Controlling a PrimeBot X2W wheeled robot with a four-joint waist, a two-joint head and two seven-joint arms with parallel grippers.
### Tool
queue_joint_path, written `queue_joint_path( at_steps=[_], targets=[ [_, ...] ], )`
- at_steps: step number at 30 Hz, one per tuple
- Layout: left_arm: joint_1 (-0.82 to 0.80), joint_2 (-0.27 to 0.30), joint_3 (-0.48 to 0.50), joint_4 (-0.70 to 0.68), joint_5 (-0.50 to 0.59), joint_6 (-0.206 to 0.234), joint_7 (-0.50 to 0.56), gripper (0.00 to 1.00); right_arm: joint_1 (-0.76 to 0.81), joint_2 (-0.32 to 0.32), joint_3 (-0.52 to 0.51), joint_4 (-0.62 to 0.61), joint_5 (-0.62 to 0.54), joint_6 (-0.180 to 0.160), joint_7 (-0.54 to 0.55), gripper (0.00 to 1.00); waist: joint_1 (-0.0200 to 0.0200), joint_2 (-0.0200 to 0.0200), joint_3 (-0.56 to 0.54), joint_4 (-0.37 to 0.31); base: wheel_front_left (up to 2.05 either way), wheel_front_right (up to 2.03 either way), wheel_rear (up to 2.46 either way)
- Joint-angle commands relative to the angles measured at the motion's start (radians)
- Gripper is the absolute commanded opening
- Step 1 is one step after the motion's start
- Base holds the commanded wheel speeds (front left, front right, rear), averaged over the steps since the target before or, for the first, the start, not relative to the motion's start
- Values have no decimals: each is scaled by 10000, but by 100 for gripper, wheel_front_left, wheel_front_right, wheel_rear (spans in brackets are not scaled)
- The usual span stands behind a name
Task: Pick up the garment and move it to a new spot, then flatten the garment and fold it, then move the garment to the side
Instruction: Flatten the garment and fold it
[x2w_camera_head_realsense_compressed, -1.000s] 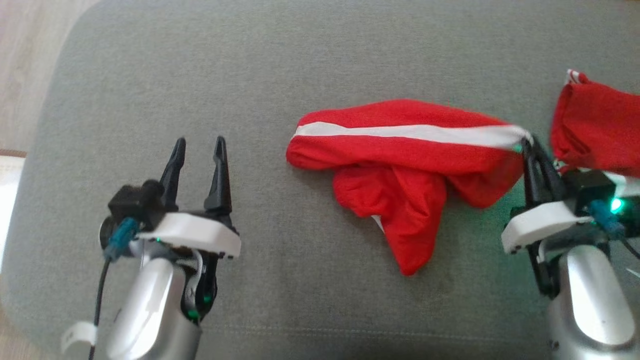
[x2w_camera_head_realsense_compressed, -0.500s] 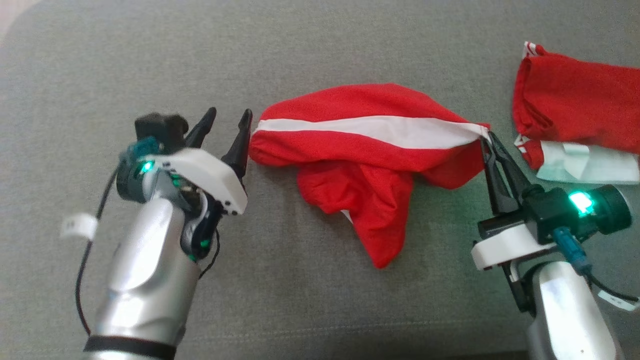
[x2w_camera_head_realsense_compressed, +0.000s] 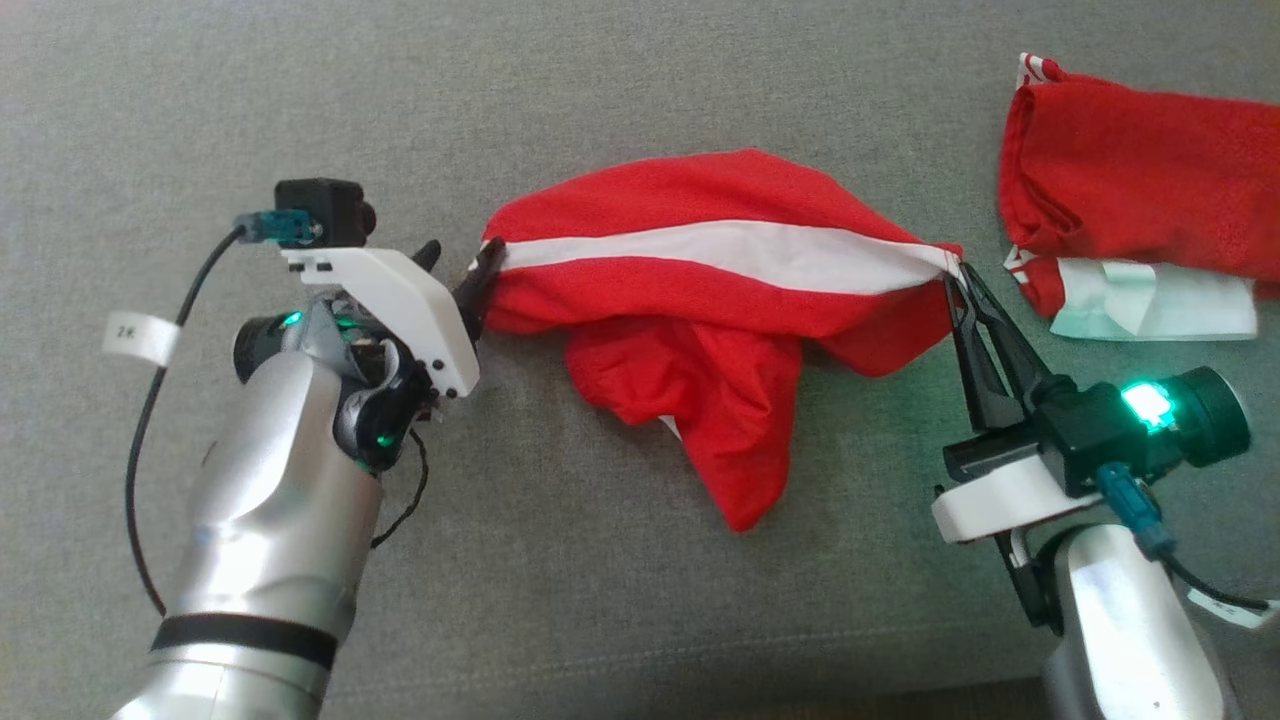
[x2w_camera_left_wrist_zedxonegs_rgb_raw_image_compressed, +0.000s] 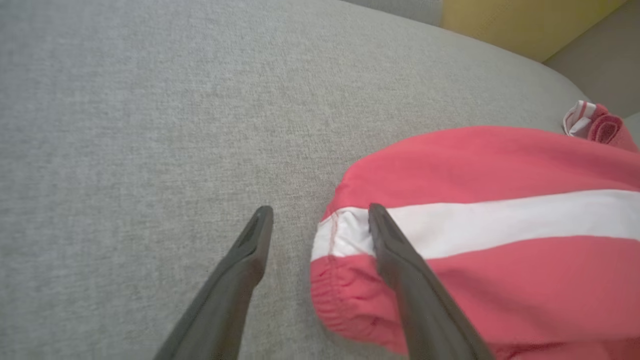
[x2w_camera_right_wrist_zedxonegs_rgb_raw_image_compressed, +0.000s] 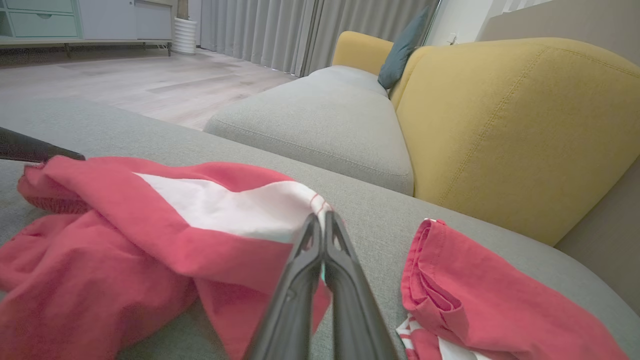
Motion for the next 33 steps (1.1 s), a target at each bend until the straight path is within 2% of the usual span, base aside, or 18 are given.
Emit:
queue_joint_path(
  at_steps=[1,10,19,20,21,22,23,24,25,33],
  targets=[
    [-450,270,304,-250,-38,-55,59,100,12,-22,187,-326,-31,63,-98,0,-1,0,1,-6,0,0,0],
    [-273,121,74,-506,-725,-198,667,100,73,-22,59,-196,-2,63,-89,0,-1,0,-104,43,0,0,0],
    [-180,192,-124,-769,-796,-146,1160,100,12,-22,133,-187,64,63,-41,0,-1,0,-87,51,0,0,0],
    [-177,201,-144,-782,-794,-131,1204,97,10,-22,131,-187,61,63,-39,0,-1,0,-80,45,0,0,0],
    [-170,210,-158,-792,-797,-116,1240,79,9,-22,126,-187,63,63,-38,0,-1,0,-77,39,0,0,0],
    [-162,216,-167,-798,-807,-102,1277,44,9,-22,123,-187,64,63,-37,0,-1,0,-76,33,0,0,0],
    [-153,223,-177,-808,-815,-94,1301,31,10,-22,118,-188,68,63,-36,0,-1,0,-74,30,0,0,0],
    [-147,235,-187,-816,-815,-82,1312,9,14,-22,113,-189,68,63,-34,0,-1,0,-72,31,0,0,0],
    [-146,252,-199,-829,-800,-63,1303,0,18,-22,107,-191,69,63,-31,0,-1,0,-69,35,0,0,0],
    [-174,328,-309,-1099,-654,-46,756,0,51,-22,-6,-117,56,63,15,0,-1,0,-186,251,0,0,0]
  ],
)
